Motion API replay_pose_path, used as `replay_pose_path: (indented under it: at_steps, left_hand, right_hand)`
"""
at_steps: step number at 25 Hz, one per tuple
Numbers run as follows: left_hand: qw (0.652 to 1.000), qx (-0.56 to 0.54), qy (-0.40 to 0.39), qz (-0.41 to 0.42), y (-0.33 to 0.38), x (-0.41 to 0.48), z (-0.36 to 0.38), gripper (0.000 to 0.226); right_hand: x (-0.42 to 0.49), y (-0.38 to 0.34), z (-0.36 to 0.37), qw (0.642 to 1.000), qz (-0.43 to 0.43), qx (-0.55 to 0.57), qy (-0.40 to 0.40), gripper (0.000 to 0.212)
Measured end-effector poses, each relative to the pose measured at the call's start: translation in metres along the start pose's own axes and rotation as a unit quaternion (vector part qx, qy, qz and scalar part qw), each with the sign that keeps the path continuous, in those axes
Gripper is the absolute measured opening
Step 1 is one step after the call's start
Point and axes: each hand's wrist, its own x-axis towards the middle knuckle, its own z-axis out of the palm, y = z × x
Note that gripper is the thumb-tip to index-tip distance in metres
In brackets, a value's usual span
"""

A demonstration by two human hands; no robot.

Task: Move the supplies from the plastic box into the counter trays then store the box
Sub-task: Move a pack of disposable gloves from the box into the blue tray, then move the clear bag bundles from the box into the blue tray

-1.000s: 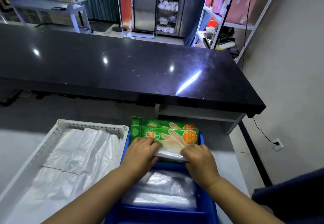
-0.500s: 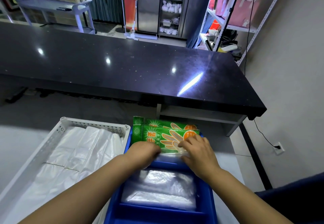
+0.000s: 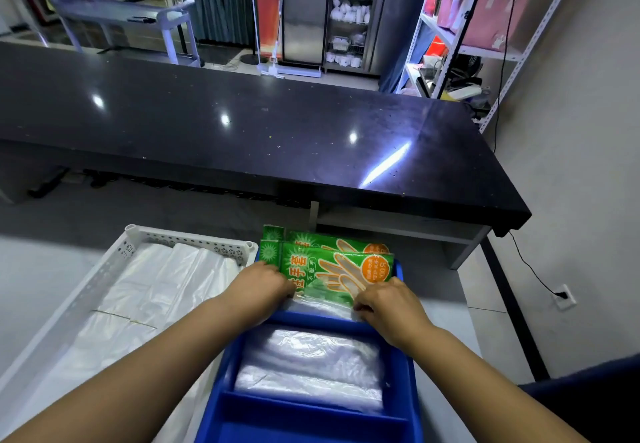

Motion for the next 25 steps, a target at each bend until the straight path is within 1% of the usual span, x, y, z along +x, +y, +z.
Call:
replay_pose_path:
  at_steps: [2, 4, 6, 8, 9, 11, 12, 15, 18, 20, 22, 25]
  left_hand:
    - [0.999, -0.031, 0.028, -0.021, -0.002, -0.004, -0.005, 0.025]
    - [0.992, -0.086, 0.075, -0.051, -0.005, -0.013, -0.014, 0.030]
    - [0.979, -0.132, 0.119, -0.098, -0.009, -0.029, -0.021, 0.026]
    - [0.957, -0.173, 0.166, -0.164, -0.012, -0.053, -0.025, 0.019]
    - [0.944, -0.192, 0.180, -0.198, -0.012, -0.067, -0.025, 0.018]
    - [0.926, -0.207, 0.181, -0.257, -0.010, -0.095, -0.023, 0.016]
    - [0.920, -0.208, 0.179, -0.281, -0.009, -0.112, -0.022, 0.015]
    - [0.901, -0.211, 0.163, -0.341, -0.009, -0.167, -0.013, 0.016]
    - [0.881, -0.193, 0.147, -0.405, -0.010, -0.229, 0.000, 0.019]
    - [0.856, -0.189, 0.158, -0.455, -0.010, -0.284, 0.009, 0.019]
    - [0.836, -0.187, 0.187, -0.481, -0.010, -0.345, 0.022, 0.015]
    - [0.801, -0.192, 0.195, -0.533, -0.004, -0.445, 0.043, 0.011]
  right_hand:
    - [-0.003, 0.002, -0.007, 0.999, -0.021, 0.004, 0.025, 0.020]
    - [-0.006, 0.005, -0.016, 0.996, -0.042, 0.003, 0.077, 0.019]
    - [-0.004, 0.006, -0.024, 0.991, -0.056, 0.014, 0.123, 0.015]
    - [0.001, -0.002, -0.031, 0.989, -0.065, 0.040, 0.128, 0.012]
    - [0.005, -0.008, -0.033, 0.987, -0.076, 0.049, 0.129, 0.010]
    - [0.013, -0.026, -0.035, 0.980, -0.120, 0.056, 0.151, 0.003]
    - [0.016, -0.039, -0.035, 0.977, -0.142, 0.055, 0.152, 0.003]
    - [0.022, -0.089, -0.033, 0.972, -0.196, 0.030, 0.124, 0.009]
    - [0.022, -0.145, -0.029, 0.957, -0.261, 0.009, 0.125, 0.006]
    - [0.017, -0.192, -0.024, 0.945, -0.312, 0.015, 0.099, 0.009]
    - [0.009, -0.240, -0.014, 0.934, -0.352, 0.001, 0.063, 0.015]
    - [-0.010, -0.319, 0.006, 0.915, -0.398, -0.016, 0.057, 0.015]
